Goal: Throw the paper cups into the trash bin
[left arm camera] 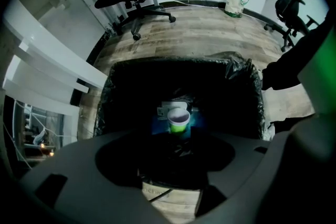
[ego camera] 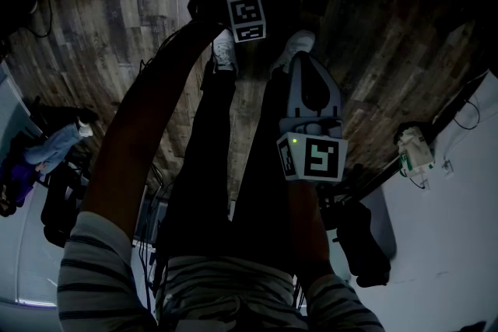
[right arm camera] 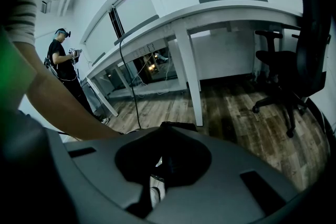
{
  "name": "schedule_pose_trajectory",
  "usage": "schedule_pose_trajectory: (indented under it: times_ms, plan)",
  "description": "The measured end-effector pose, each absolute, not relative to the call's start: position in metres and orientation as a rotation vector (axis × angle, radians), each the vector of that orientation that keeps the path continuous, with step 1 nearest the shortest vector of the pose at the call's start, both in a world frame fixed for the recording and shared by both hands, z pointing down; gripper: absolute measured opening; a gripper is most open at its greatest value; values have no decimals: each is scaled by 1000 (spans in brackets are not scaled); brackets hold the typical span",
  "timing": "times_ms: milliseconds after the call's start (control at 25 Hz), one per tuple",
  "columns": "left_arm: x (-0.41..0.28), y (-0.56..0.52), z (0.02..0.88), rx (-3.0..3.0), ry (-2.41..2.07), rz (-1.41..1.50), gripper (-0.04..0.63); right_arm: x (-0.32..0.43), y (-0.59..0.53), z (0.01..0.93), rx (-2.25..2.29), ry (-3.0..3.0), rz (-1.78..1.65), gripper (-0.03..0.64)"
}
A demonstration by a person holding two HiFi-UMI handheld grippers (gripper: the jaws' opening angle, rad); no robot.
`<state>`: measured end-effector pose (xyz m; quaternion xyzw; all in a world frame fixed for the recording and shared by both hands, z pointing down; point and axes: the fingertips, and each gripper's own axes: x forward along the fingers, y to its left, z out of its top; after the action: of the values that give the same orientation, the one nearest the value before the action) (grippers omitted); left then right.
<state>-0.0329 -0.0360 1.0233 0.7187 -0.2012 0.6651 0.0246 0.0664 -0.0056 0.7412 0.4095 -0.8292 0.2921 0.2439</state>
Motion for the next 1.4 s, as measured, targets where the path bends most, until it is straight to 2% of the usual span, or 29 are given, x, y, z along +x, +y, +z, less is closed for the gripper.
schedule_pose_trajectory:
  times_ms: [520, 1040, 1400]
  plan:
    - [-34, -44, 983, 2228, -703, 2002, 282, 64, -10, 715, 1114, -2294, 752, 9]
    - [-26, -45, 918, 2217, -825, 1876, 176, 65, -15, 680, 1116, -2310, 725, 9]
    - [-25, -39, 864, 2061, -1074, 1527, 120, 65, -18, 648, 1117, -2338, 677, 9]
